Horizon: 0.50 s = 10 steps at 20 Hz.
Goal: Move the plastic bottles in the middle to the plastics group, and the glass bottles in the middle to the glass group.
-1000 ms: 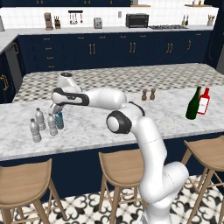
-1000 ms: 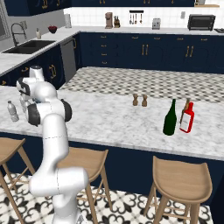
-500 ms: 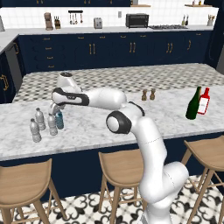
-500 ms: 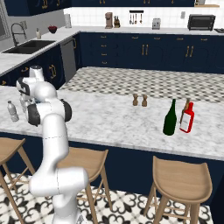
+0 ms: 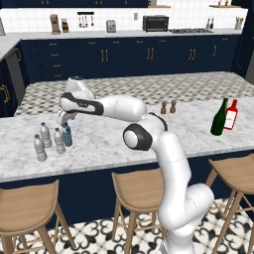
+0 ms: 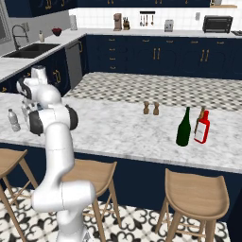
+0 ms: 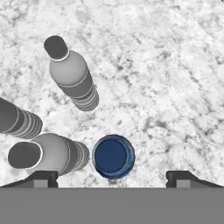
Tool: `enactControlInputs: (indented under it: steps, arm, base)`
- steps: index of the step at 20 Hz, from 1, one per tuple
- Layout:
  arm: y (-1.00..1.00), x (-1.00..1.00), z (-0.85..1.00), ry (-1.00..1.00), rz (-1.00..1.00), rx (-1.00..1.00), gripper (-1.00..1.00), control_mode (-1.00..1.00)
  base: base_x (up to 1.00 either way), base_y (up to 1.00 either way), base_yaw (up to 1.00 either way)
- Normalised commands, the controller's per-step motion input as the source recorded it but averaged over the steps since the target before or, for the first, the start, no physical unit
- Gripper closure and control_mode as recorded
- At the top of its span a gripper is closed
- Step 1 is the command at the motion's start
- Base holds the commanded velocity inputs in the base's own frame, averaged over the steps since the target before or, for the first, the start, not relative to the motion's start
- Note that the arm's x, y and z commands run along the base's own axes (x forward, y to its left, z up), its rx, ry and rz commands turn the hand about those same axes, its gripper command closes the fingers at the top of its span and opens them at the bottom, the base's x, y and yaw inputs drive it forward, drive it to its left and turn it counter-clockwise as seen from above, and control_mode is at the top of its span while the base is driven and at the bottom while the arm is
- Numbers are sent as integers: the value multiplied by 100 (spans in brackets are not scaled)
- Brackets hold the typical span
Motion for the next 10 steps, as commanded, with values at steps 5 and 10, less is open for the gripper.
enactControlInputs:
  steps: [5,10]
  arm:
    - [-38,-33,50,0,0,2,-100,-100]
    - [-51,-62,16,0,0,3,-100,-100]
  base:
    - [0,0,0]
    - [0,0,0]
